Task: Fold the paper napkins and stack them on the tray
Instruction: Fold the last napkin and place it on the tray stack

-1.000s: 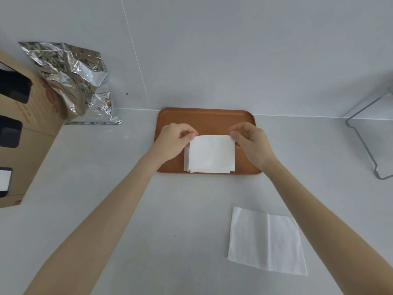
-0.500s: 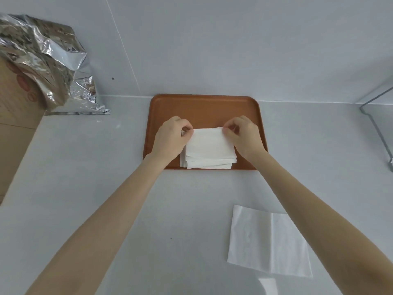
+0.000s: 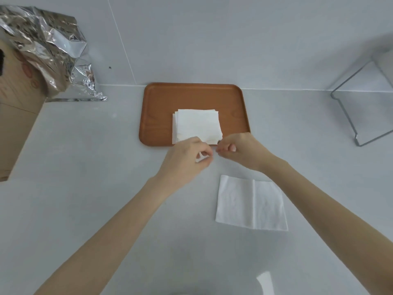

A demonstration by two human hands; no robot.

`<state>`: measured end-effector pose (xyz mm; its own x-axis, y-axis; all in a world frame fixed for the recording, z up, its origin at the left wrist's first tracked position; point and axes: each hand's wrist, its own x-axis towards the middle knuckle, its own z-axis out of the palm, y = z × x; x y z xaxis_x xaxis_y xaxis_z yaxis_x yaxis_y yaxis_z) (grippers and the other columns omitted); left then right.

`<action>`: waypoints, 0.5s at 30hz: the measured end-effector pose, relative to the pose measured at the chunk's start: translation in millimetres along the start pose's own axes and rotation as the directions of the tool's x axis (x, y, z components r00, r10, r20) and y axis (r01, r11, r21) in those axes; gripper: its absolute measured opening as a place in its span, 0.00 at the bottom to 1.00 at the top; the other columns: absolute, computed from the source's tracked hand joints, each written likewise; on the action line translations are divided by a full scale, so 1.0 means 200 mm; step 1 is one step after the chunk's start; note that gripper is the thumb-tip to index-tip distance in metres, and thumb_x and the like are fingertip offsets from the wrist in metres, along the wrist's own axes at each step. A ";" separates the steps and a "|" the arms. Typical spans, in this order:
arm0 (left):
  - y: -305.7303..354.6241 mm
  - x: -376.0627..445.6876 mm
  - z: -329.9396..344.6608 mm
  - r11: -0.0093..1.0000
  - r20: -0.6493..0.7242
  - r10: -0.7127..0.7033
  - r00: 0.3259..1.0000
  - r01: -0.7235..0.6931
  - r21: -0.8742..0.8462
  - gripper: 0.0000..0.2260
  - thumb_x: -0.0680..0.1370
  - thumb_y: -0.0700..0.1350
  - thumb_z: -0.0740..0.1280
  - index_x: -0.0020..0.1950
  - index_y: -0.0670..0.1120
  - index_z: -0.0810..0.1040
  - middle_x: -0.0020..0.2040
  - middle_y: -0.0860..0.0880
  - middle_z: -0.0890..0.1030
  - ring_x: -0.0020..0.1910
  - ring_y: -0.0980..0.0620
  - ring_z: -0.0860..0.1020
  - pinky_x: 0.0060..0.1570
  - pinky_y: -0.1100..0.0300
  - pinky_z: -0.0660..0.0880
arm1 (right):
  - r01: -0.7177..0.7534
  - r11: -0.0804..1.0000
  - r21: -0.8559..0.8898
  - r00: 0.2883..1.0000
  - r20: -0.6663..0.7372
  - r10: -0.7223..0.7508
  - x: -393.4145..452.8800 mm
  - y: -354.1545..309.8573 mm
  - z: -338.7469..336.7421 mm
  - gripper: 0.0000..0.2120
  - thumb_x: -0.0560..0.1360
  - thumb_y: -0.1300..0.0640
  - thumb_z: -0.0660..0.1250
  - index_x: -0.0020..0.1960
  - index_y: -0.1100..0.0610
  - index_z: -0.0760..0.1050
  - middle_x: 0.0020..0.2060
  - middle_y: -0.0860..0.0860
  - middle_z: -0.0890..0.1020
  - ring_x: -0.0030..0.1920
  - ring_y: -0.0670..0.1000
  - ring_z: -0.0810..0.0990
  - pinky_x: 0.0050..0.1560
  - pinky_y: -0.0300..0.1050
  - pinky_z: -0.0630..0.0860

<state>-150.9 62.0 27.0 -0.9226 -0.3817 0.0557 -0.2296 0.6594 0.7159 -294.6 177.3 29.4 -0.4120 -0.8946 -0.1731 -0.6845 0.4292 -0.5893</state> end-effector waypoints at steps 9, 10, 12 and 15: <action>0.05 -0.31 0.30 0.988 0.308 -0.054 0.950 0.007 0.152 0.06 0.72 0.46 0.66 0.47 0.46 0.80 0.49 0.48 0.80 0.48 0.49 0.76 0.43 0.61 0.68 | -0.044 0.978 -0.205 0.995 0.075 0.060 -0.20 0.05 0.20 0.08 0.74 0.59 0.63 0.52 0.57 0.77 0.49 0.55 0.80 0.49 0.54 0.77 0.47 0.49 0.74; 0.05 -0.32 0.32 0.985 0.310 -0.063 0.949 0.010 0.171 0.07 0.72 0.47 0.67 0.48 0.47 0.79 0.49 0.48 0.79 0.48 0.49 0.76 0.43 0.61 0.68 | -0.051 0.974 -0.222 0.996 0.062 0.066 -0.21 0.05 0.22 0.08 0.74 0.59 0.63 0.53 0.57 0.76 0.50 0.55 0.79 0.50 0.55 0.76 0.48 0.50 0.74; 0.04 -0.35 0.34 0.980 0.307 -0.068 0.949 0.006 0.198 0.09 0.71 0.47 0.67 0.49 0.46 0.79 0.50 0.48 0.79 0.49 0.49 0.75 0.44 0.60 0.69 | -0.063 0.966 -0.249 0.997 0.033 0.073 -0.22 0.05 0.24 0.09 0.74 0.60 0.63 0.53 0.58 0.76 0.51 0.55 0.78 0.51 0.56 0.76 0.47 0.51 0.74; 0.03 -0.39 0.37 0.982 0.271 -0.044 0.962 -0.008 0.188 0.08 0.73 0.45 0.65 0.49 0.45 0.78 0.50 0.46 0.79 0.50 0.47 0.76 0.48 0.54 0.75 | -0.074 0.962 -0.262 0.997 -0.011 0.074 -0.22 0.05 0.25 0.07 0.74 0.62 0.62 0.49 0.60 0.77 0.49 0.56 0.78 0.49 0.57 0.76 0.44 0.50 0.73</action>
<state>-102.7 144.4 -24.1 -0.9610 -0.2207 -0.1664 -0.2764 0.7725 0.5716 -253.1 214.4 -9.0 -0.4677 -0.8591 -0.2078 -0.7858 0.5118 -0.3473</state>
